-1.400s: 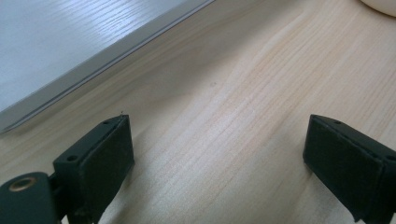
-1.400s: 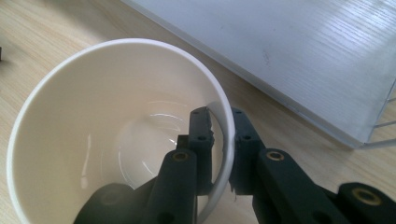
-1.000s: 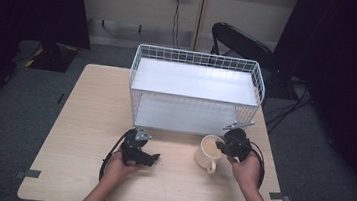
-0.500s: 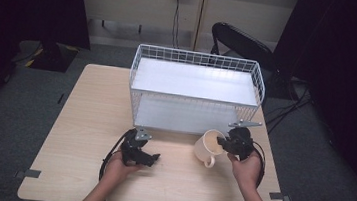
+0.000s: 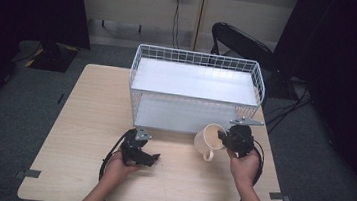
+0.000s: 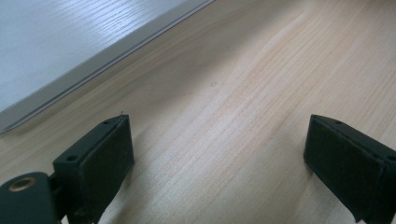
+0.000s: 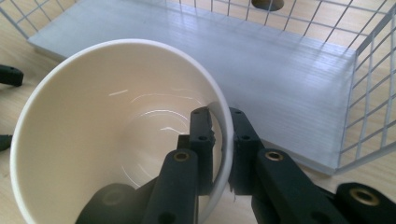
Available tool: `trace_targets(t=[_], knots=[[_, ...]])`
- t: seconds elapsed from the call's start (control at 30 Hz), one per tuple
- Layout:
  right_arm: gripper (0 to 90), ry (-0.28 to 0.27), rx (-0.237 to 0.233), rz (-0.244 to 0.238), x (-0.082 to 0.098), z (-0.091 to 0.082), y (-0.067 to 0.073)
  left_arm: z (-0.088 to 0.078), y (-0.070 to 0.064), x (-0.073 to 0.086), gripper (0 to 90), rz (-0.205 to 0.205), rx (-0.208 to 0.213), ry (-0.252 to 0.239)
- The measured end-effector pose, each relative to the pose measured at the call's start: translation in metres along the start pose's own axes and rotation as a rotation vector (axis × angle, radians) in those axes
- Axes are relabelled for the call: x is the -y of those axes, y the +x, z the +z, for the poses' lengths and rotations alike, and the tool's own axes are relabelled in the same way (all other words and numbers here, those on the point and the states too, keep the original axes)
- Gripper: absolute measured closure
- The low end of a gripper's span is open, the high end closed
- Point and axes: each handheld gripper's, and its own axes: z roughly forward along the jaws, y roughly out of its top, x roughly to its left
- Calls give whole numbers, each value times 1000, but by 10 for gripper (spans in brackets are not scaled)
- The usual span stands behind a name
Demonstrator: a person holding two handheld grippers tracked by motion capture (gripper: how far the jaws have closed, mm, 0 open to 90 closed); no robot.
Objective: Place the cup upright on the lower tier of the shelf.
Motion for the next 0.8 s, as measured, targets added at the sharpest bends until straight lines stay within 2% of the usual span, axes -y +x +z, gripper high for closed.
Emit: trace_targets(t=[0.2,0.8], knots=[[832,-24,36,-8,-3,0,1,0,0,0,78,0,0,0],[832,-40,61,-5,-9,5,3,0,0,0,75,1,4,4]])
